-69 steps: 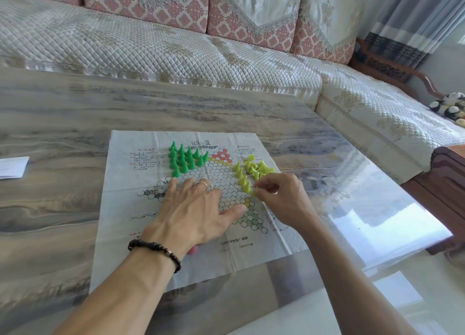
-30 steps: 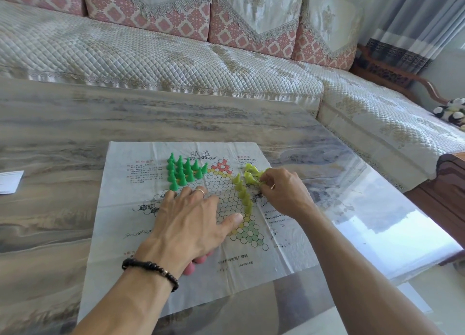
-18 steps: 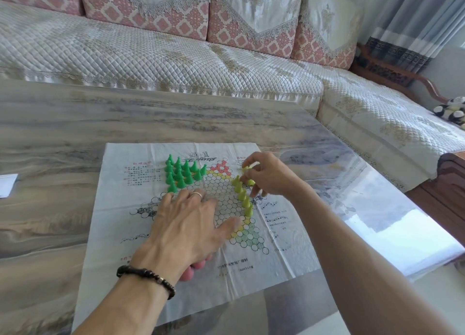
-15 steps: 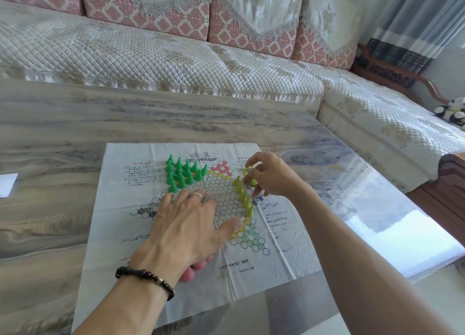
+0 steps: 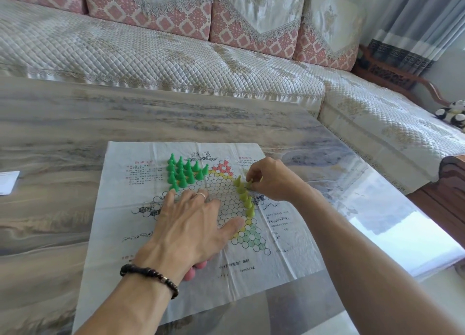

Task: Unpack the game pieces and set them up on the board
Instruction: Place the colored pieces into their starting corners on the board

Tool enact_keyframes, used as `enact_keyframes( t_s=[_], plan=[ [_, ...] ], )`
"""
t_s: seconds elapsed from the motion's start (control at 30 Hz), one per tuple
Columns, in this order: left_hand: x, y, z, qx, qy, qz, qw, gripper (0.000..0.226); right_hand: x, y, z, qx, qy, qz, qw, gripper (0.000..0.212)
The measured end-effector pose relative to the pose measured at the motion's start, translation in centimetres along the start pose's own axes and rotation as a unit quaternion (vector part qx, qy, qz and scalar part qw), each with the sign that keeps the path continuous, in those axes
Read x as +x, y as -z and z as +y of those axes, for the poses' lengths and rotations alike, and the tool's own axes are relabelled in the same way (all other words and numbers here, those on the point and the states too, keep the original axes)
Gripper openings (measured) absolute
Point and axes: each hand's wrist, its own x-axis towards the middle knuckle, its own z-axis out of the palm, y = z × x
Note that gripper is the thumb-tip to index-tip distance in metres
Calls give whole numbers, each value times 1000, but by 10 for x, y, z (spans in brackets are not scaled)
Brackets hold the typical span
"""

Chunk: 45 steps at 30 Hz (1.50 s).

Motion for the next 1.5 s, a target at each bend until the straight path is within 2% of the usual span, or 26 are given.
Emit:
enact_keyframes(
  t_s=[0.23, 0.37, 0.5, 0.83, 0.97, 1.13, 1.2, 1.37, 1.5],
  plan=[
    [1, -2, -1, 3, 0, 0, 1000, 84, 3, -4, 1, 15, 16, 11, 1000, 19],
    [1, -3, -1, -2, 2, -3, 1000, 86, 7, 6, 11, 43, -12, 70, 997, 28],
    [1, -2, -1, -6, 2, -6, 1000, 85, 15, 11, 13, 20, -28, 104, 994, 22],
    [1, -1, -2, -7, 4, -12, 1000, 88, 35, 4, 8, -81, -20, 18, 996, 17],
    [1, -2, -2, -5, 4, -10, 1000, 91, 34, 1, 11, -118, -15, 31, 992, 23],
    [1, -3, -3, -3, 4, -16, 1000, 91, 27, 4, 13, -21, -25, 151, 988, 14],
    [0, -3, -2, -4, 5, -19, 1000, 90, 19, 7, 12, 36, -34, 172, 984, 10],
    [-1, -1, -1, -2, 7, -20, 1000, 91, -6, 12, 10, 105, -17, 137, 985, 8],
    [-2, 0, -1, -3, 8, -27, 1000, 93, -22, 10, 6, 62, 1, 86, 994, 4]
  ],
)
